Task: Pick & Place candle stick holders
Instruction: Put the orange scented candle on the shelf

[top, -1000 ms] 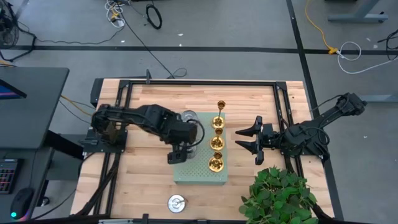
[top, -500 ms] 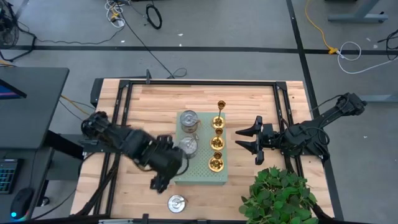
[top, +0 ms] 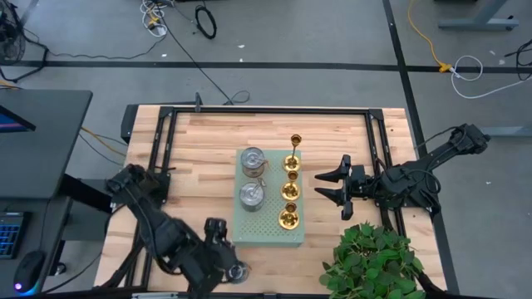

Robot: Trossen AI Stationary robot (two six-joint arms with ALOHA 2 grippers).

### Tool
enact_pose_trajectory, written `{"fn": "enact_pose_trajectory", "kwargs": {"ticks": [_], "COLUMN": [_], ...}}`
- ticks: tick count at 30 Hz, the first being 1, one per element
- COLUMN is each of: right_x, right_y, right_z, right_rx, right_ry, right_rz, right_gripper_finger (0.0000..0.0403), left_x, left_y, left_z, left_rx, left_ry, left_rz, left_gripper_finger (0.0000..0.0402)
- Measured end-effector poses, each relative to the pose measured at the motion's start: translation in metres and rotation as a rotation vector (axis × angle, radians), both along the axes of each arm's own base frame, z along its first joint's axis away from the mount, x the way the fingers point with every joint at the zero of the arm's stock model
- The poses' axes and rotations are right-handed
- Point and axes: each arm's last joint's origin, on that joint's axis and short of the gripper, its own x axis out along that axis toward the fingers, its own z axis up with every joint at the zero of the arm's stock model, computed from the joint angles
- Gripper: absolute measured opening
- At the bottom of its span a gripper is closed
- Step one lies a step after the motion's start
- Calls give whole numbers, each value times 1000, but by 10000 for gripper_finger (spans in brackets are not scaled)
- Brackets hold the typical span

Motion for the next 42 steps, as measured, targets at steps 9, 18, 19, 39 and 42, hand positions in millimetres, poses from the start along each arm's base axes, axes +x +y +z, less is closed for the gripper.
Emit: {"fn": "enact_pose_trajectory", "kwargs": {"ticks": [9,18,19,39,42], "right_x": [0,0,0,0,0], "right_y": [0,0,0,0,0], "right_z": [0,0,0,0,0], "right_rx": [0,-1,0,-1,-1], "right_ry": [1,1,1,1,1], "right_rz": [0,0,0,0,0], "right_gripper_finger": [185,185,185,185,185], "left_x": [15,28,29,43,47], "left_y": [-45,-58,-59,-50,-46], "left_z": [-34,-58,-60,-73,-73], "left_rx": [-35,-17,-11,28,37], "left_ry": [-23,-5,-3,39,42], "left_rz": [-48,-71,-74,-52,-56], "left_gripper_finger": [387,387,387,387,387]}}
